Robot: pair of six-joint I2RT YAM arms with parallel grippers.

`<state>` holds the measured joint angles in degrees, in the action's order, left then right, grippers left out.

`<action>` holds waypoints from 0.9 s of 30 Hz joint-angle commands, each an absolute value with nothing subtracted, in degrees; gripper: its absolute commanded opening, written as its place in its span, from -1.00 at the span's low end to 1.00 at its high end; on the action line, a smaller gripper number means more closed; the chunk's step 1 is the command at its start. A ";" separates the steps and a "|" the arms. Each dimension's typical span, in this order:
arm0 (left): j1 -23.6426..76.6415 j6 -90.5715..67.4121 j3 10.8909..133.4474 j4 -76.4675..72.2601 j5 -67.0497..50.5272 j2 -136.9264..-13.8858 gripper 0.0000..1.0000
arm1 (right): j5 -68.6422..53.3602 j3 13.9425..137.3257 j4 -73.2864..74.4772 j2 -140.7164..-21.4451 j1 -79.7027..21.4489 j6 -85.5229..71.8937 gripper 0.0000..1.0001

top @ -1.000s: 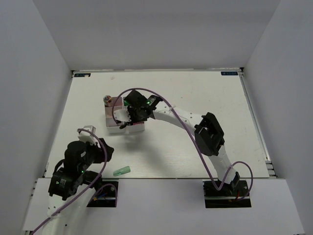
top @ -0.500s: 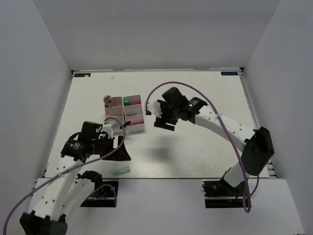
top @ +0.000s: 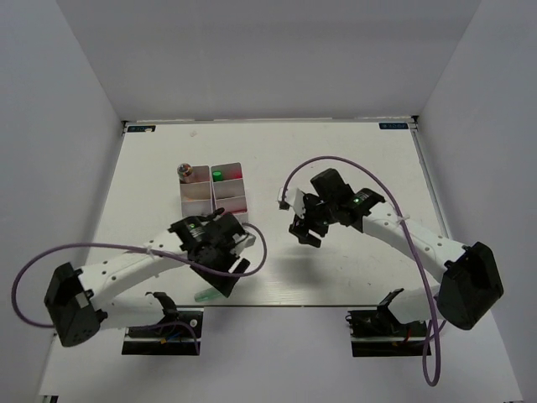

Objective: Sort the stationery into containers
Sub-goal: Grab a piece of stationery with the left arm

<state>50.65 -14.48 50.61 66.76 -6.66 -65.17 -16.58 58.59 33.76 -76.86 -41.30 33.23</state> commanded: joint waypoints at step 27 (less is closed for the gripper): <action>56.25 10.02 47.02 55.64 0.53 -82.53 0.39 | -24.96 54.58 30.06 -67.59 -27.43 29.62 0.52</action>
<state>56.90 8.54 47.27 58.39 3.88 -83.50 -22.74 55.27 31.24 -68.95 -28.23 30.55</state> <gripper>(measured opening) 0.696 0.764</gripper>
